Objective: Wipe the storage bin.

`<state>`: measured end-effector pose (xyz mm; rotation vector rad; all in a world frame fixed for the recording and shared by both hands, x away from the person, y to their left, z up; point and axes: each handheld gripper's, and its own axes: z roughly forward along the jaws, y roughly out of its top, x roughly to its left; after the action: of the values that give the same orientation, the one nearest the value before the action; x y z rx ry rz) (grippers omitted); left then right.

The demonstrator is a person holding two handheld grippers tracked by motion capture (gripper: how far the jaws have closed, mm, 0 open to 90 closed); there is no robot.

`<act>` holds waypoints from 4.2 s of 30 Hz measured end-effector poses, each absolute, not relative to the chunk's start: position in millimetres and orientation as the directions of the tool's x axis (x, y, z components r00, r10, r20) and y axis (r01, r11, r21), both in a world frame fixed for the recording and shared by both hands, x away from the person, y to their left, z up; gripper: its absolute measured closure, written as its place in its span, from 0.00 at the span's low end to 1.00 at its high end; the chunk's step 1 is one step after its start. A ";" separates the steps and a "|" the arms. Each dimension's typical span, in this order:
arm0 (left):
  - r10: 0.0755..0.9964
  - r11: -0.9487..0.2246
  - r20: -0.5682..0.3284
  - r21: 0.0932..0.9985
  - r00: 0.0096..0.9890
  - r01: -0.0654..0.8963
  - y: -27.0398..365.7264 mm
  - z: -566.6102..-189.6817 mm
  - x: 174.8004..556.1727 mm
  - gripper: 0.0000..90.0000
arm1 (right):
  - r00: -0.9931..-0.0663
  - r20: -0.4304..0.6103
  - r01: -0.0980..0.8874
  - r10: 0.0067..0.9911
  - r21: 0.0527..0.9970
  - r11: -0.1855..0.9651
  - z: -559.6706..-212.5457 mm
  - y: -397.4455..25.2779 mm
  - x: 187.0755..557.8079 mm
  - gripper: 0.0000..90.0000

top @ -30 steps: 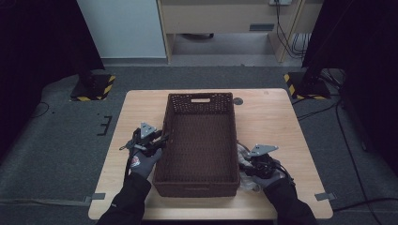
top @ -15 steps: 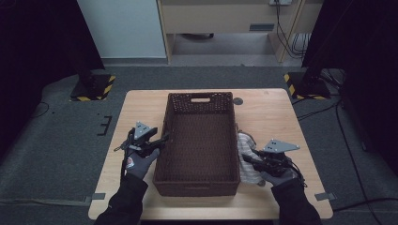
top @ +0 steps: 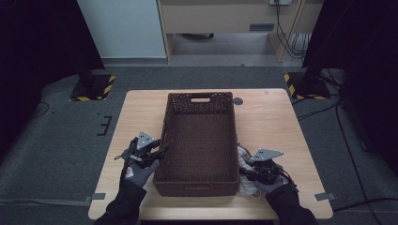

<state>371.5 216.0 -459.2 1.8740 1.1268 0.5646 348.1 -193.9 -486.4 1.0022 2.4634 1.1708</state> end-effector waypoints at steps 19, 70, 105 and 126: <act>0.900 -0.203 -0.039 0.843 0.434 0.498 213.3 -457.9 375.0 0.73 | -0.754 0.066 0.433 0.653 0.798 0.419 -474.7 -191.4 342.1 0.74; 0.854 -0.183 -0.095 0.865 0.512 0.467 230.4 -457.4 353.9 0.53 | -0.763 0.043 0.453 0.644 0.746 0.487 -487.1 -194.6 335.9 0.73; 0.895 -0.157 -0.094 0.848 0.435 0.506 224.0 -460.1 364.0 0.74 | -0.777 0.075 0.359 0.625 0.869 0.341 -450.6 -198.3 314.6 0.74; 0.888 -0.158 -0.088 0.863 0.450 0.480 225.9 -462.3 364.5 0.69 | -0.753 0.077 0.488 0.653 0.732 0.476 -479.8 -189.2 324.2 0.74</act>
<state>364.5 225.9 -462.3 1.7973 1.1678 0.5677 324.2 -189.2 -479.8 0.9852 2.5095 1.1412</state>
